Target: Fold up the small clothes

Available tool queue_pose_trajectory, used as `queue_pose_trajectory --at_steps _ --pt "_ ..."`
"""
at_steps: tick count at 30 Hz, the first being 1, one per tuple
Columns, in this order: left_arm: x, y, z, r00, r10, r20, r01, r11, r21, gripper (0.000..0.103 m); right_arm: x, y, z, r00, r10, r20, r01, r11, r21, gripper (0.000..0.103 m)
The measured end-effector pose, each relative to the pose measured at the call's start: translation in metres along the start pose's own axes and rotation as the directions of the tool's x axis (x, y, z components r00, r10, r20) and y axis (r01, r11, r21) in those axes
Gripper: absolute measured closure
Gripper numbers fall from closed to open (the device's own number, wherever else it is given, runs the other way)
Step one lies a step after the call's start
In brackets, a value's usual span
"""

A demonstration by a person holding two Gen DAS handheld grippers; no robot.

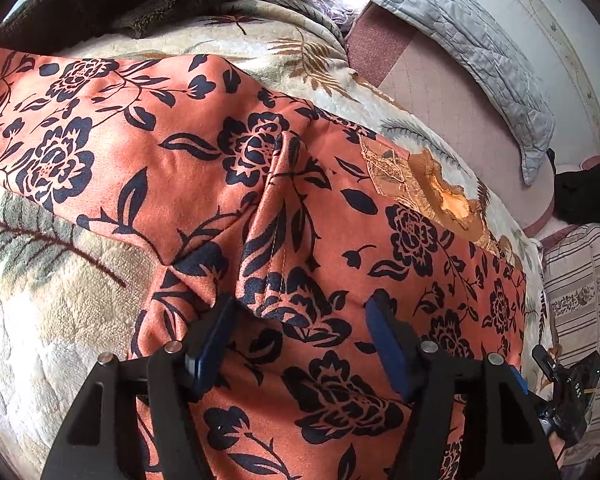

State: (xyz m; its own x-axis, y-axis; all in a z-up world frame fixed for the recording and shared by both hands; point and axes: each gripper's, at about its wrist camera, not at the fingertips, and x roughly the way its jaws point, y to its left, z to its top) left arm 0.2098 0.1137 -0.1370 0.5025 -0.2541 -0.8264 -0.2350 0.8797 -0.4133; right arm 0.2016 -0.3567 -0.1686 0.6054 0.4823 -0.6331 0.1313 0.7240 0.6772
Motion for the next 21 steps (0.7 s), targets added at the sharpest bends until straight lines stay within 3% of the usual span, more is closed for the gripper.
queue_pose_trajectory --at_steps 21 --pt "-0.0012 -0.0010 -0.0002 1.000 0.001 -0.018 -0.001 1.000 0.011 0.035 -0.0019 -0.0025 0.0001 1.000 0.013 0.007 -0.013 1.000 0.021 0.014"
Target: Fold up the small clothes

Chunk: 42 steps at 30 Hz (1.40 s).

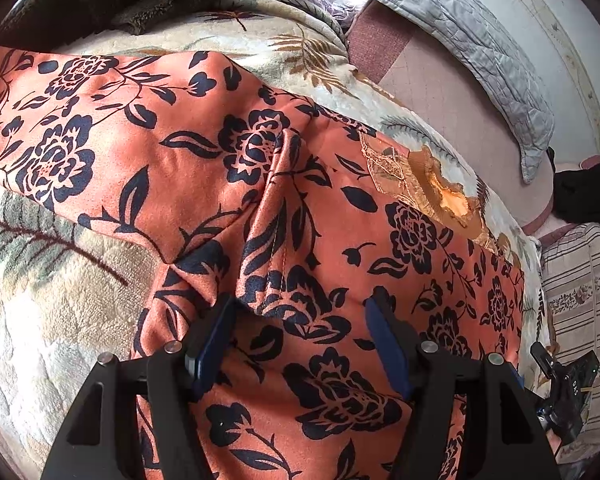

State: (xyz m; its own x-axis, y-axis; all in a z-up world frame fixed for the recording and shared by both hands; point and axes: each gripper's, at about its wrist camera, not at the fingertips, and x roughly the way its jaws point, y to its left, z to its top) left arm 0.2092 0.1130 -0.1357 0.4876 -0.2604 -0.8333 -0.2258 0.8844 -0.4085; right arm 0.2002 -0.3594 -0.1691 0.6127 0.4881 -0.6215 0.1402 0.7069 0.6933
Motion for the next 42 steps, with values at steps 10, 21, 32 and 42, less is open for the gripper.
queue_pose_trajectory --at_steps 10,21,32,42 --pt "-0.005 -0.004 -0.001 1.000 0.012 -0.009 -0.012 1.000 0.016 0.035 -0.002 -0.002 -0.001 1.000 0.020 0.009 -0.020 1.000 0.010 0.014" --pt "-0.073 0.030 0.008 0.988 0.038 0.148 -0.040 0.999 0.011 0.034 -0.005 -0.006 -0.003 0.999 0.044 0.008 -0.044 0.999 0.001 0.014" --pt "-0.136 0.296 0.057 0.921 0.165 0.353 0.061 0.834 -0.549 0.034 -0.004 0.000 -0.005 1.000 0.023 -0.011 -0.024 0.999 -0.039 0.014" --pt "-0.122 0.373 0.096 0.902 0.106 0.418 0.208 0.743 -0.636 0.036 0.001 0.006 -0.004 1.000 -0.008 -0.004 0.008 0.999 -0.045 0.014"
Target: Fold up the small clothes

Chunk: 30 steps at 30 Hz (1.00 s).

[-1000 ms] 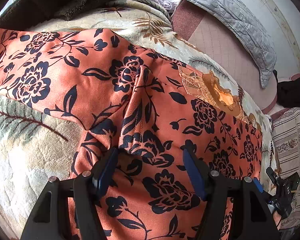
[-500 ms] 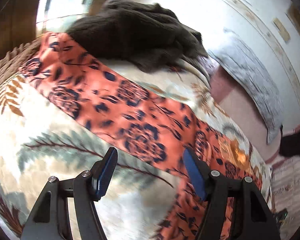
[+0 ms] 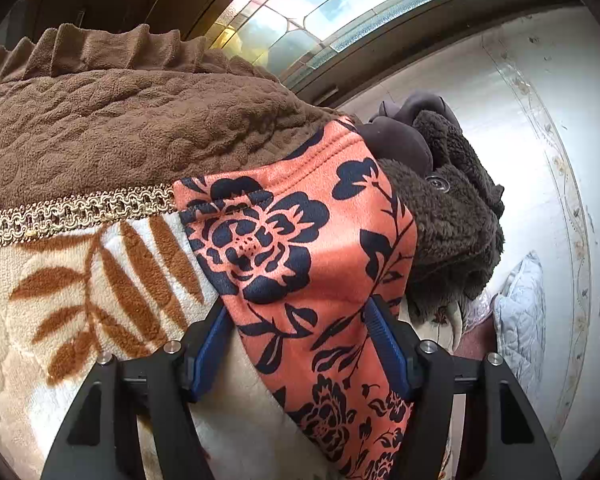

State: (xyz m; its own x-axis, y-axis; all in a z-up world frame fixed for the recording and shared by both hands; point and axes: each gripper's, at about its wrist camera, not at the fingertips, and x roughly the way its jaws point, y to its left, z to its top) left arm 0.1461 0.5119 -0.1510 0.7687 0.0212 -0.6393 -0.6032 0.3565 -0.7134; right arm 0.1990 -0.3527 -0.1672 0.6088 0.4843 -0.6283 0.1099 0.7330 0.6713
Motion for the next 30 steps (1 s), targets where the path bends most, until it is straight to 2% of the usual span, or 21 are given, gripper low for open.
queue_pose_trajectory --at_steps 1,2,3,4,5,6,8,10,12,14,17,20,23,25,26,27,28,29,30 --pt "0.002 0.000 0.002 1.000 0.027 0.005 -0.027 1.000 0.006 0.051 0.001 0.000 0.000 1.000 0.002 0.000 -0.002 1.000 -0.001 0.014" --pt "0.004 0.001 0.005 0.998 0.066 0.000 -0.066 0.998 0.012 0.086 0.000 -0.001 0.000 1.000 0.004 0.000 -0.004 1.000 -0.001 0.014" --pt "0.007 0.003 0.003 0.995 0.102 -0.021 -0.102 0.995 0.000 0.098 0.001 -0.001 0.001 1.000 0.005 0.000 -0.005 1.000 0.000 0.014" --pt "0.007 0.010 0.005 0.996 0.084 -0.024 -0.085 0.996 -0.029 0.098 0.001 -0.002 0.001 1.000 0.007 0.000 -0.007 1.000 0.002 0.014" --pt "0.005 0.008 0.005 0.995 0.098 -0.015 -0.099 0.995 -0.024 0.098 0.000 -0.002 0.001 1.000 0.009 0.000 -0.009 1.000 0.003 0.014" --pt "-0.001 -0.001 0.004 0.990 0.144 0.013 -0.144 0.989 0.023 0.099 0.000 -0.003 0.001 1.000 0.011 0.000 -0.011 1.000 0.004 0.014" --pt "-0.023 -0.034 -0.008 0.978 0.186 0.094 -0.199 0.965 0.171 0.099 -0.001 -0.004 0.001 1.000 0.017 0.000 -0.017 1.000 0.007 0.014" --pt "-0.053 -0.083 -0.032 0.976 0.133 0.175 -0.187 0.920 0.343 0.099 -0.001 -0.006 0.003 1.000 0.021 0.001 -0.021 1.000 0.015 0.014" --pt "-0.084 -0.143 -0.073 0.978 0.029 0.207 -0.137 0.839 0.527 0.099 -0.001 -0.007 0.003 1.000 0.025 0.001 -0.025 0.999 0.020 0.014" --pt "-0.107 -0.205 -0.124 0.979 -0.092 0.181 -0.055 0.736 0.675 0.099 -0.002 -0.008 0.003 0.999 0.032 0.001 -0.032 0.999 0.028 0.014" --pt "-0.118 -0.293 -0.216 0.972 -0.233 0.035 0.107 0.570 0.815 0.099 -0.006 -0.012 0.003 0.999 0.052 0.002 -0.052 0.998 0.045 0.015" --pt "-0.111 -0.360 -0.323 0.946 -0.280 -0.164 0.273 0.413 0.869 0.099 -0.016 -0.018 0.004 0.996 0.085 0.020 -0.087 0.992 0.087 0.015" --pt "-0.092 -0.391 -0.436 0.917 -0.236 -0.320 0.380 0.283 0.880 0.095 -0.032 -0.021 0.008 0.992 0.114 0.058 -0.120 0.987 0.104 0.014" --pt "-0.061 -0.388 -0.503 0.905 -0.131 -0.404 0.424 0.204 0.883 0.092 -0.042 -0.025 0.011 0.989 0.123 0.083 -0.132 0.985 0.114 0.014" --pt "-0.048 -0.378 -0.532 0.908 -0.053 -0.416 0.418 0.175 0.891 0.070 -0.048 -0.029 0.012 0.987 0.129 0.095 -0.141 0.983 0.121 0.014" --pt "-0.025 -0.366 -0.554 0.906 0.051 -0.421 0.410 0.147 0.900 0.057 -0.053 -0.033 0.014 0.986 0.131 0.107 -0.145 0.981 0.131 0.014" --pt "-0.015 -0.347 -0.566 0.903 0.127 -0.410 0.394 0.134 0.909 0.049 -0.057 -0.038 0.016 0.985 0.130 0.115 -0.146 0.979 0.146 0.013" --pt "-0.006 -0.331 -0.569 0.904 0.171 -0.392 0.372 0.139 0.918 0.049 -0.061 -0.043 0.018 0.983 0.132 0.124 -0.152 0.975 0.160 0.013" --pt "0.000 -0.317 -0.563 0.906 0.193 -0.377 0.351 0.158 0.923 0.049 -0.066 -0.048 0.019 0.981 0.138 0.135 -0.160 0.972 0.171 0.013"
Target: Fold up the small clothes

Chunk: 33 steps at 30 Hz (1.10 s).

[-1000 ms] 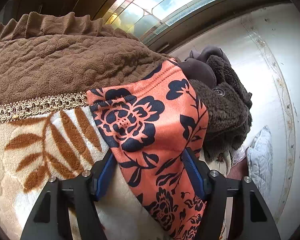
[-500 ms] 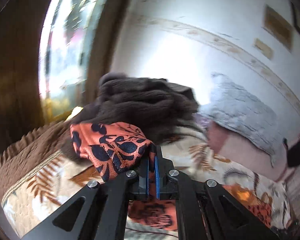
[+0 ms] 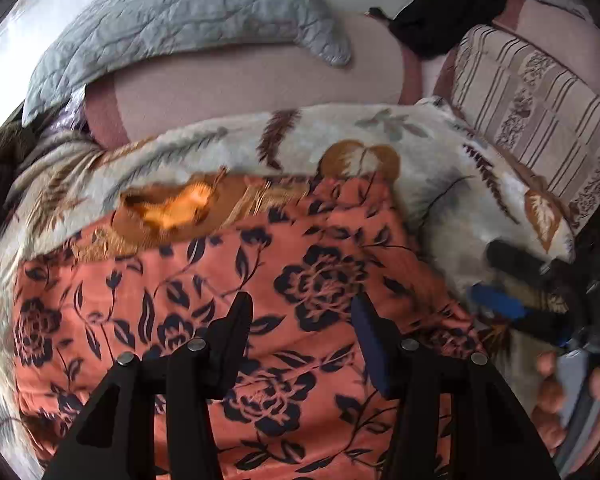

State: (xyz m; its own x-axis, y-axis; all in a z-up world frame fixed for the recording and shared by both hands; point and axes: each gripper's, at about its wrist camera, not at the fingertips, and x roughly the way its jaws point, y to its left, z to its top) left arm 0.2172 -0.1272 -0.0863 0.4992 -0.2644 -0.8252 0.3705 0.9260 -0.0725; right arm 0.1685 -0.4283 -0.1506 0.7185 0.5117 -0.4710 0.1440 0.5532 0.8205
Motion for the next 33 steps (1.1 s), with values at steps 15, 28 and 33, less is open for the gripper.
queue_pose_trajectory --at_steps 15,28,33 --pt "-0.030 0.229 -0.083 0.980 0.201 -0.010 -0.185 0.882 -0.433 0.026 0.078 0.039 0.000 0.934 -0.280 -0.224 0.246 0.955 -0.167 0.044" --pt "-0.042 0.260 -0.088 0.986 0.166 0.013 -0.144 0.886 -0.440 0.038 0.058 0.056 0.022 0.888 -0.457 -0.055 0.416 0.847 -0.332 0.023" --pt "-0.029 0.287 -0.066 0.997 0.036 0.062 0.001 0.857 -0.515 0.018 0.081 0.050 0.060 0.934 -0.345 -0.092 0.308 0.909 -0.280 0.000"
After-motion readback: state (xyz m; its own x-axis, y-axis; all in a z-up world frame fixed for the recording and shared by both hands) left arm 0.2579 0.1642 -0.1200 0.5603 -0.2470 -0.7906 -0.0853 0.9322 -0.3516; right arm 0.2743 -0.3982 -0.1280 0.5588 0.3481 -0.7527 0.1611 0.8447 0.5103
